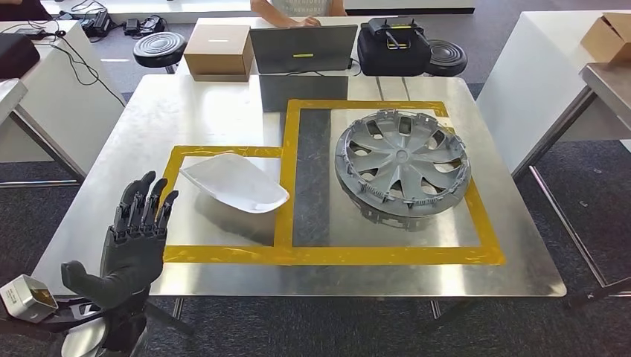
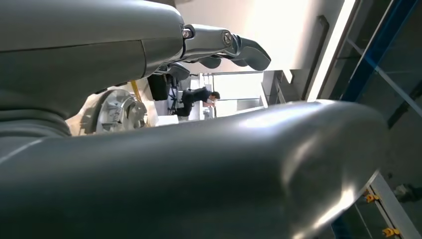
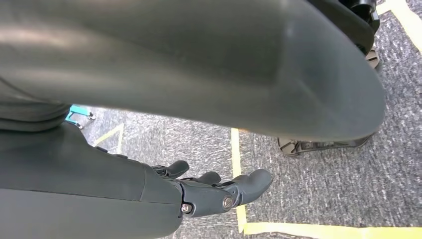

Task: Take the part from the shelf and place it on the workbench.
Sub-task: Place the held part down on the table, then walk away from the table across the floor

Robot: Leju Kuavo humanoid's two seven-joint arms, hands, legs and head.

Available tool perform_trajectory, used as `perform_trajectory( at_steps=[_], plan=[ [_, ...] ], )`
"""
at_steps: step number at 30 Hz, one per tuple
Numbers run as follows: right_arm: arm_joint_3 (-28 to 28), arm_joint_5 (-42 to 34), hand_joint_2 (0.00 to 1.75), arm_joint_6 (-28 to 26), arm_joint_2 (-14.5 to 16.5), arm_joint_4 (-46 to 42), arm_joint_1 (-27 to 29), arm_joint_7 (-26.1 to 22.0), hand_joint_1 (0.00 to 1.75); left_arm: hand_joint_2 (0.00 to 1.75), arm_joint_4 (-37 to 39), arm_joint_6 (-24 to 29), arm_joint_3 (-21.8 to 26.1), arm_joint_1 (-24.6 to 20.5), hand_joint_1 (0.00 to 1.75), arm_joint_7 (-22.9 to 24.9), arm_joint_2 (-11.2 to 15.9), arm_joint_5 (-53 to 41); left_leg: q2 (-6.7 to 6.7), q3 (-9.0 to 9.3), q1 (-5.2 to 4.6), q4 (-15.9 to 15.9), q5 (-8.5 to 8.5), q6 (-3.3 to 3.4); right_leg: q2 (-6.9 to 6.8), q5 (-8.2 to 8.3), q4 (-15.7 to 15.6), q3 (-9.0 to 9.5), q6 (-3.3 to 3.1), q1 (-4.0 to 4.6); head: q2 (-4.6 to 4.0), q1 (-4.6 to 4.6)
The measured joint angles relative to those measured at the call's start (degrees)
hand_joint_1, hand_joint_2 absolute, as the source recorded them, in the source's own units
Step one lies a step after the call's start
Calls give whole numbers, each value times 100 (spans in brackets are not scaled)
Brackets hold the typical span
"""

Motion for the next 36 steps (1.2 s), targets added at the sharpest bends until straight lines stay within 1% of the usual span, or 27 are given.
perform_trajectory(
  at_steps=[2,3,6,7,8,9,11,12,14,16,17,18,19,21,22,23,24,25,26,27,28,29,31,32,33,34,36],
  plan=[
    [0,18,0,0,-4,-1,-1,-25,0,0,-55,86,54,121,0,-24,-5,-118,14,12,39,-54,43,43,2,-72,74,-22,30,6,0,7],
    [0,28,0,0,-7,-1,-3,-29,0,0,-77,138,83,170,0,-27,-8,-187,21,15,63,-85,64,64,2,-200,246,-93,48,10,0,18],
    [0,56,0,1,-9,-2,-1,-29,0,0,-94,291,180,316,0,-13,-14,-418,39,-16,89,-100,94,76,-2,-749,1293,-568,114,-32,0,45],
    [0,61,0,2,-9,-2,2,-27,0,0,-81,343,206,358,0,-5,-15,-500,44,-32,93,-92,101,66,-2,-815,1553,-690,131,-51,0,45],
    [0,64,0,2,-10,-2,5,-25,0,0,-58,398,228,393,0,-1,-15,-583,46,-51,101,-80,109,51,-3,-765,1621,-722,146,-69,0,45],
    [0,69,0,2,-11,-2,5,-23,0,0,-23,456,255,421,0,-2,-15,-674,45,-71,115,-64,119,31,-4,-604,1445,-635,159,-85,0,45],
    [0,75,0,2,-14,-1,-3,-22,0,0,78,563,316,466,0,-15,-13,-829,40,-114,143,-22,141,-29,-2,-232,671,-244,179,-114,0,49],
    [0,76,0,2,-15,-1,-6,-22,0,0,142,612,350,481,0,-23,-9,-902,32,-134,149,-6,157,-71,11,-96,361,-93,159,-110,0,49],
    [0,76,0,2,-14,0,-13,-12,0,0,307,698,415,496,0,-39,-1,-1031,12,-164,142,5,206,-166,36,-40,126,-16,78,-87,0,48],
    [0,76,0,1,-14,0,-19,0,0,0,527,778,480,513,0,-48,4,-1162,2,-183,149,-9,258,-265,38,14,118,-79,-35,-80,0,41],
    [0,76,0,1,-12,0,-23,2,0,0,642,817,513,525,0,-50,5,-1227,2,-210,158,22,217,-306,30,53,112,-117,-93,-82,0,35],
    [0,76,0,0,-10,0,-26,2,0,0,758,859,543,533,0,-52,7,-1292,4,-260,168,134,87,-334,20,102,101,-158,-145,-86,0,27],
    [0,76,0,0,-9,0,-27,1,0,0,875,898,571,537,0,-54,9,-1343,6,-341,175,358,-130,-352,10,154,93,-209,-185,-87,0,18],
    [0,78,0,0,-5,0,-28,-2,0,0,1118,971,631,543,0,-56,9,-1431,6,-561,178,1070,-648,-377,2,248,99,-335,-222,-62,0,-3],
    [0,82,0,0,-3,0,-26,-4,0,0,1239,1008,659,547,0,-56,9,-1468,6,-626,177,1381,-799,-385,-1,297,104,-403,-225,-47,0,-8],
    [0,87,0,0,1,0,-24,-7,0,0,1354,1045,690,551,0,-56,9,-1509,6,-609,176,1536,-827,-383,-3,344,111,-472,-225,-33,0,-12],
    [0,92,0,0,4,0,-24,-13,0,0,1466,1087,722,553,0,-56,8,-1548,6,-485,175,1472,-742,-370,-5,388,119,-534,-221,-21,0,-14],
    [0,96,0,0,7,0,-24,-20,0,0,1574,1127,757,551,0,-56,8,-1581,6,-252,170,1191,-594,-346,-5,428,128,-589,-213,-12,0,-15],
    [0,99,0,0,10,0,-26,-26,0,0,1679,1161,796,545,0,-56,8,-1608,7,45,161,768,-489,-310,-5,464,139,-634,-201,-8,0,-19],
    [0,102,0,0,14,0,-28,-33,0,0,1789,1195,837,534,0,-58,8,-1634,8,316,143,374,-426,-279,-3,498,149,-665,-178,-2,0,-20],
    [0,105,0,0,18,0,-31,-37,0,0,1907,1231,876,520,0,-60,8,-1659,7,500,123,75,-404,-250,-3,531,153,-679,-147,1,0,-22],
    [0,107,0,0,21,0,-36,-38,0,0,2036,1273,914,501,0,-60,9,-1674,5,584,102,-86,-420,-221,-3,567,153,-685,-112,-3,0,-27],
    [0,103,0,0,30,0,-41,-40,0,0,2301,1398,966,474,0,-61,17,-1654,6,550,85,-130,-363,-154,0,634,134,-692,-34,-10,0,-33],
    [0,101,0,0,34,0,-41,-40,0,0,2434,1457,978,455,0,-52,22,-1624,17,517,93,-147,-320,-108,3,610,153,-714,2,-17,0,-35],
    [0,100,0,0,37,0,-40,-40,0,0,2562,1506,980,437,0,-40,26,-1594,27,471,105,-162,-263,-61,4,494,233,-757,36,-21,0,-26],
    [1,100,0,1,38,0,-38,-40,0,0,2694,1539,984,418,0,-28,26,-1578,37,409,119,-176,-200,-23,4,279,419,-830,67,-26,0,-12],
    [1,98,0,3,40,0,-42,-40,0,0,2976,1581,1003,379,0,-21,24,-1584,47,268,121,-174,-91,15,1,-271,1040,-1025,116,-39,0,15]
  ],
)
